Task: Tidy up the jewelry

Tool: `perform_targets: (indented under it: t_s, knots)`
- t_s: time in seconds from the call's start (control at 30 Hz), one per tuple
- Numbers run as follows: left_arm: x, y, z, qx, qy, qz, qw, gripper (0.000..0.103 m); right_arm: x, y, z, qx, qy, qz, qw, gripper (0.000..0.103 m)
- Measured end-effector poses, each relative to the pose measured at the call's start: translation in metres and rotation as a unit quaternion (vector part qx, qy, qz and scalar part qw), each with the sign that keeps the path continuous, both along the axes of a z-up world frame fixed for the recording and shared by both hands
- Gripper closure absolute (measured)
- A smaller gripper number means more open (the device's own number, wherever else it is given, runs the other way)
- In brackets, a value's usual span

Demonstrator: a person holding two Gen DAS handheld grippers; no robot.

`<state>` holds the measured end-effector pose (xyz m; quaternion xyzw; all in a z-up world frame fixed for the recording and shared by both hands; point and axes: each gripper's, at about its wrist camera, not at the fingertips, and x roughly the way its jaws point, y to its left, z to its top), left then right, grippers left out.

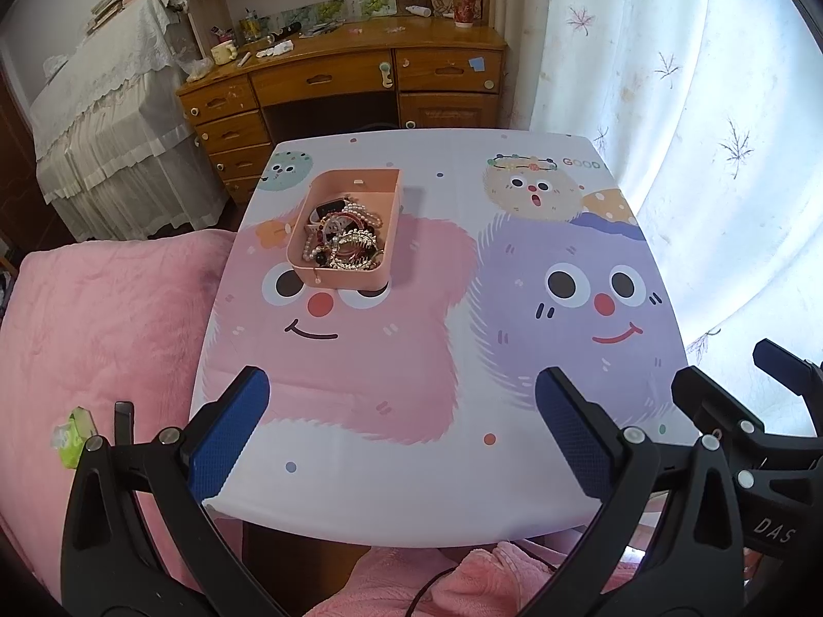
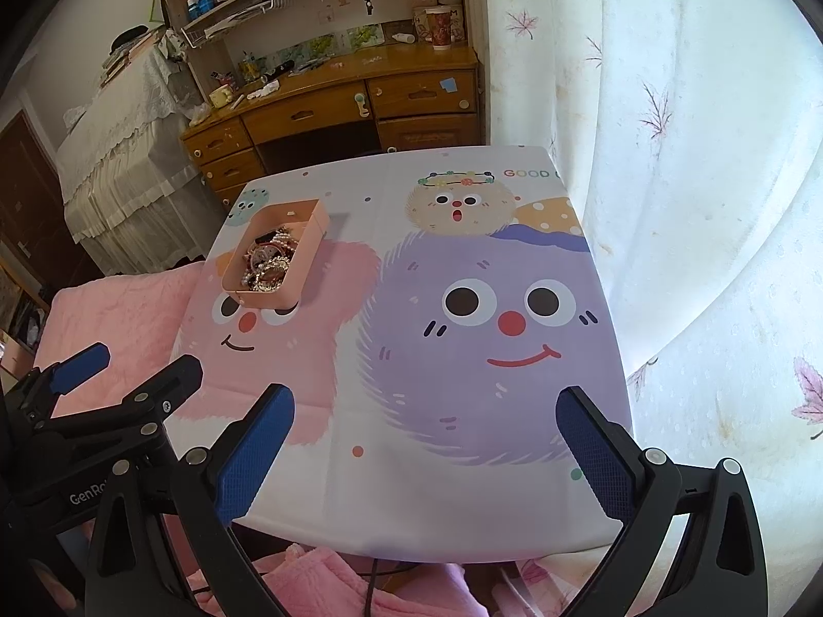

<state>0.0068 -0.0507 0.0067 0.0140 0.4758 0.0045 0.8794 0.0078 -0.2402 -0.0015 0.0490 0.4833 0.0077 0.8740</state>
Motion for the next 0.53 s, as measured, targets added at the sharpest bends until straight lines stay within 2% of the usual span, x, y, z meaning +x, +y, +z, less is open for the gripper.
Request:
perform_targets:
  t_s: [0.53]
  knots:
    - [0.002,0.0,0.0,0.002,-0.001,-0.001,1.0,0.0,0.004,-0.012,-0.003,0.0,0.001,-0.005,1.0,0.0]
